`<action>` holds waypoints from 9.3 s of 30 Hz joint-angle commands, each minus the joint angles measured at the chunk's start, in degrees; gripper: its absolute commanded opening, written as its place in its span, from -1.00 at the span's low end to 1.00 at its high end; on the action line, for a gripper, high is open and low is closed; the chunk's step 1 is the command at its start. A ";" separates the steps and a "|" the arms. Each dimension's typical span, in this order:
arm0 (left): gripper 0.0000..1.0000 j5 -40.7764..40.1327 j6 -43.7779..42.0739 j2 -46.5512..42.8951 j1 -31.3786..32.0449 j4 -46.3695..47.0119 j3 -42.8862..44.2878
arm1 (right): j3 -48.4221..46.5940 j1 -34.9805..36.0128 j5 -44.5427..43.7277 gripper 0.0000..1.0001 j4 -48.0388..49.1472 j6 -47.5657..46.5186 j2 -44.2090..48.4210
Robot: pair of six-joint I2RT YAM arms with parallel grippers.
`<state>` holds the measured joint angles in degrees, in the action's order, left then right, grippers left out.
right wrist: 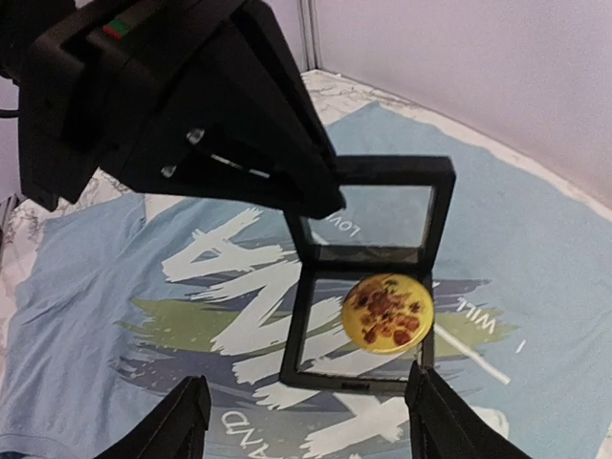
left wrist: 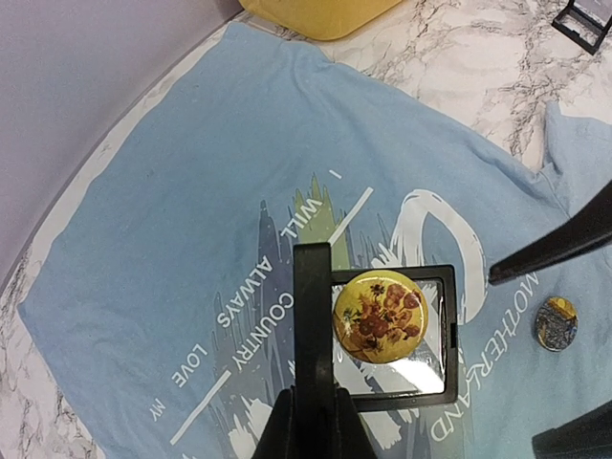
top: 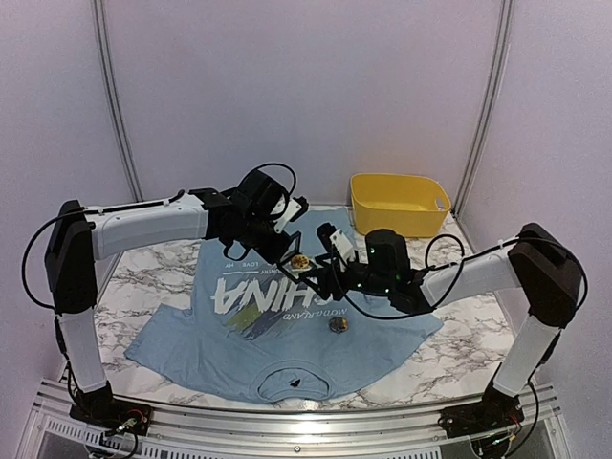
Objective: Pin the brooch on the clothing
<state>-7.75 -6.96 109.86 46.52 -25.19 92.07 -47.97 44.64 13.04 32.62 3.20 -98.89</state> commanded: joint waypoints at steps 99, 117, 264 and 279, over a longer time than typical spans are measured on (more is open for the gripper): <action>0.98 -12.71 11.36 -20.09 -35.83 9.44 -24.87 | -13.88 -1.08 -0.46 -0.38 -15.05 -11.58 4.73; 0.51 10.26 -63.66 -43.49 11.78 37.96 -43.77 | -19.74 0.34 33.76 -0.38 -35.32 -15.94 15.13; -1.00 29.38 8.90 -46.26 12.01 42.39 -46.49 | -14.83 12.02 19.37 0.19 -33.36 -3.90 22.11; -1.00 29.99 8.86 -46.20 12.01 43.21 -45.16 | -12.21 12.00 18.10 -0.46 -26.55 -0.58 21.47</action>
<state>20.97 2.11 64.58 58.39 17.65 44.97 -59.51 56.38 31.88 4.10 2.61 -77.62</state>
